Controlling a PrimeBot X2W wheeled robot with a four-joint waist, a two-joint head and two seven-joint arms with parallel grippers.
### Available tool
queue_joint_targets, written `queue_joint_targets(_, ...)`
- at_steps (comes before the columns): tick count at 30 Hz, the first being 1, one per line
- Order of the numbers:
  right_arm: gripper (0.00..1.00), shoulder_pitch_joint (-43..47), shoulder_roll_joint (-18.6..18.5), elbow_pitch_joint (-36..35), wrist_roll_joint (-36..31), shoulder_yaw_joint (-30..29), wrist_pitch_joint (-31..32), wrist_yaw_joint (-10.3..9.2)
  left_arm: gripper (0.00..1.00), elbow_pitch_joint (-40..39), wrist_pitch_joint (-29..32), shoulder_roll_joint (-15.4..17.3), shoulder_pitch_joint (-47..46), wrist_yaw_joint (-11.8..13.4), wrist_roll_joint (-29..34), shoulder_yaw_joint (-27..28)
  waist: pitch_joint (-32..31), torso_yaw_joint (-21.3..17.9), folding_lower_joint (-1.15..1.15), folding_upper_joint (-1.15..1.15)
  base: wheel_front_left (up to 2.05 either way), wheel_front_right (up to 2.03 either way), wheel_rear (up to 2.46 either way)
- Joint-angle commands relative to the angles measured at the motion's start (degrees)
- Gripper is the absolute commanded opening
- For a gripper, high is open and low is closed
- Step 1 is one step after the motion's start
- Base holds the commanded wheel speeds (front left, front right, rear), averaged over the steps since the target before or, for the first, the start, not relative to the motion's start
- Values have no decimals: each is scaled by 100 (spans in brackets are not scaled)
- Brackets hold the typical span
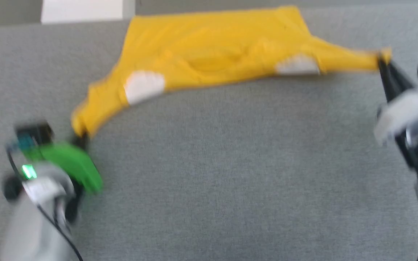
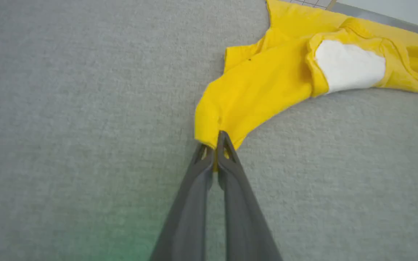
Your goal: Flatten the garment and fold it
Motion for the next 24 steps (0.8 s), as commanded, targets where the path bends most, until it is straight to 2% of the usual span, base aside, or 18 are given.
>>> queue_joint_targets(1, 0, 419, 14, -205, 10, -160, 88, -10, 0, -219, 142, -96, 448, 72, -148, 44, -572, 77, 0, 0, 0, 0, 0)
queue_joint_targets(7, 0, 1964, 316, -1112, -214, -947, 681, -10, 0, -978, 646, -320, 1718, 373, -379, 43, -944, 188, 0, 0, 0, 0, 0)
queue_joint_targets(16, 0, 3767, 1411, -2537, -622, -2211, 2355, -10, 0, -1792, 1076, -502, 3023, 902, -387, 6, -1228, 278, 0, 0, 0, 0, 0)
queue_joint_targets(20, 0, 4313, 1601, -3083, -610, -2484, 3080, -10, 0, -1991, 1253, -505, 3444, 1057, -394, 7, -1276, 266, 0, 0, 0, 0, 0)
queue_joint_targets(24, 0, 4776, 1627, -3229, -299, -2659, 3771, -10, 0, -2126, 1366, -475, 3760, 1195, -366, 27, -1267, 272, 0, 0, 0, 0, 0)
